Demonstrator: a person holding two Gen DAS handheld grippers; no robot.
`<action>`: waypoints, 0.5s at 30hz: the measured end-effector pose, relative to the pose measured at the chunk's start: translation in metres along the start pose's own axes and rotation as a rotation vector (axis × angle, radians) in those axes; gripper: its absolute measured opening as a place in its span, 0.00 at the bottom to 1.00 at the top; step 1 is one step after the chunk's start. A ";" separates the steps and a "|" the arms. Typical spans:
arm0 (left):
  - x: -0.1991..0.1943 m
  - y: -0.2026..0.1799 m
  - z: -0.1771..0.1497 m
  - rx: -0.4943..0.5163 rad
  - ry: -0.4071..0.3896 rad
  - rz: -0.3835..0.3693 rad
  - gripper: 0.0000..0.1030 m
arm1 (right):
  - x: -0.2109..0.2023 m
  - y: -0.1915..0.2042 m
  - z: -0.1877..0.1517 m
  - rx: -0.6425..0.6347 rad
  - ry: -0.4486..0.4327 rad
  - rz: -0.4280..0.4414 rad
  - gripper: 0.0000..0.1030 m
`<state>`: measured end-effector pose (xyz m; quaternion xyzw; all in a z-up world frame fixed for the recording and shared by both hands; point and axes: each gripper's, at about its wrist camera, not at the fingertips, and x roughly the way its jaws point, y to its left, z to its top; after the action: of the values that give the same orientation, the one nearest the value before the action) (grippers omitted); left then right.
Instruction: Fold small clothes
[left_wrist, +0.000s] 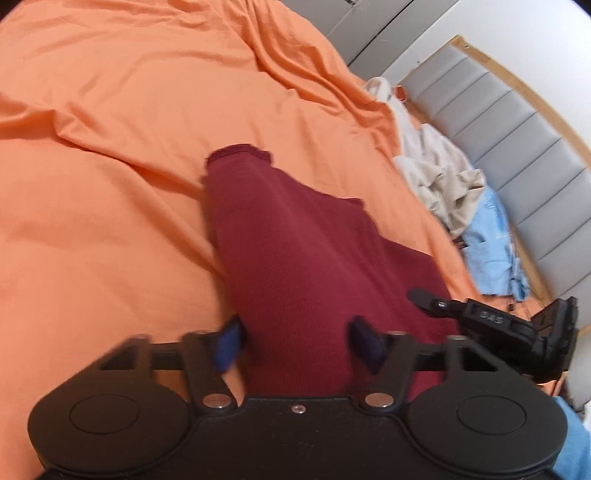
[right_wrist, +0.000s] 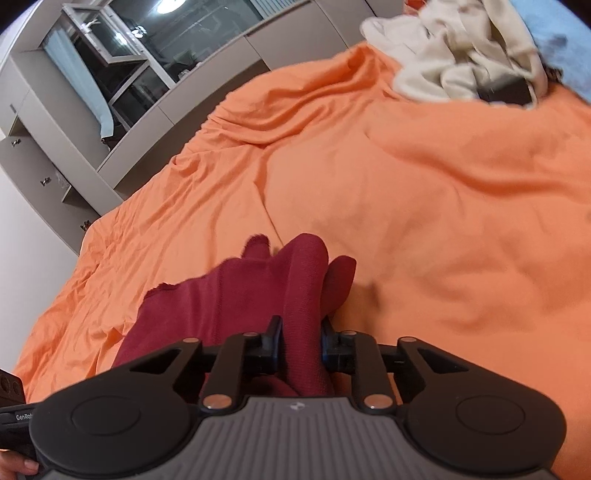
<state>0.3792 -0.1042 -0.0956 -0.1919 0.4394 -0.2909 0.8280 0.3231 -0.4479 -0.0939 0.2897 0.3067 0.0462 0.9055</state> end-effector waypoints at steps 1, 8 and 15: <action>0.000 -0.002 0.000 0.009 -0.004 0.006 0.53 | -0.002 0.005 0.001 -0.009 -0.013 0.010 0.18; -0.017 -0.012 0.003 0.036 -0.072 0.006 0.38 | -0.020 0.052 0.014 -0.111 -0.120 0.079 0.16; -0.060 -0.010 0.020 0.066 -0.191 0.049 0.37 | -0.001 0.091 0.015 -0.109 -0.169 0.193 0.16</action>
<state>0.3659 -0.0716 -0.0424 -0.1808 0.3533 -0.2651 0.8788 0.3395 -0.3802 -0.0327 0.2712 0.1968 0.1251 0.9338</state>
